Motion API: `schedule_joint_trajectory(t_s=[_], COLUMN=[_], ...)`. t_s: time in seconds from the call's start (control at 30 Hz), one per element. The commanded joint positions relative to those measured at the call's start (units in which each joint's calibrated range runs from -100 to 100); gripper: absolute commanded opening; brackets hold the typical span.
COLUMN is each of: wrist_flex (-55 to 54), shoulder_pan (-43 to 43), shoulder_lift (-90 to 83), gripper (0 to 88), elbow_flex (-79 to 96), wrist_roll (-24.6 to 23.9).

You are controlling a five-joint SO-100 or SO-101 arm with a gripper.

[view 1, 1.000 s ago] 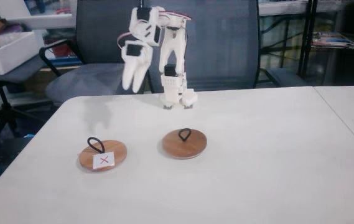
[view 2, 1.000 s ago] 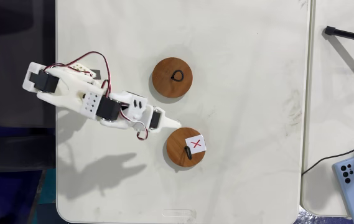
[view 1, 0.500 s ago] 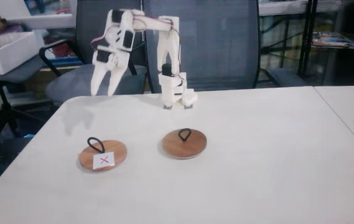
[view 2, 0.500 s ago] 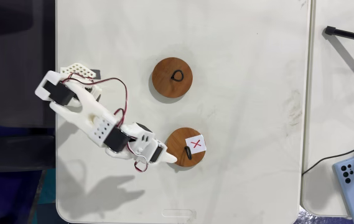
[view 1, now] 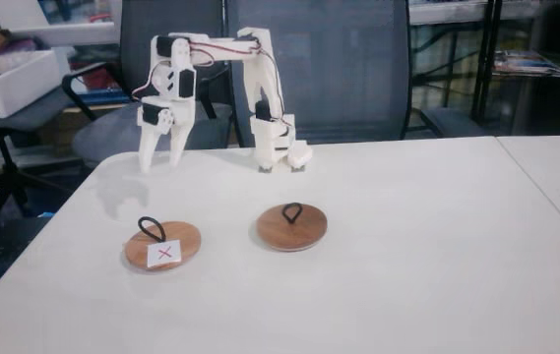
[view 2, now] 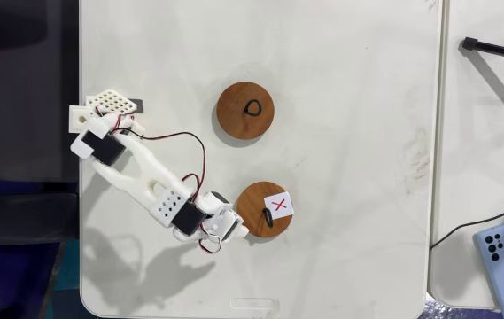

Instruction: Pick the lid with the red cross and place it on the side.

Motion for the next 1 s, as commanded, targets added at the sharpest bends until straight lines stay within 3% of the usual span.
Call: schedule_joint_trajectory(t_s=[0.0,0.3,0.97], wrist_flex=[2.5,13.3,13.0], shoulder_pan=[-0.3,-0.4,-6.1], shoulder_lift=[1.1,10.9,16.2], gripper=[24.3,24.3,24.3], elbow_flex=[-7.7,-24.9,-37.6], wrist_roll=[-0.2,-0.2,-1.2])
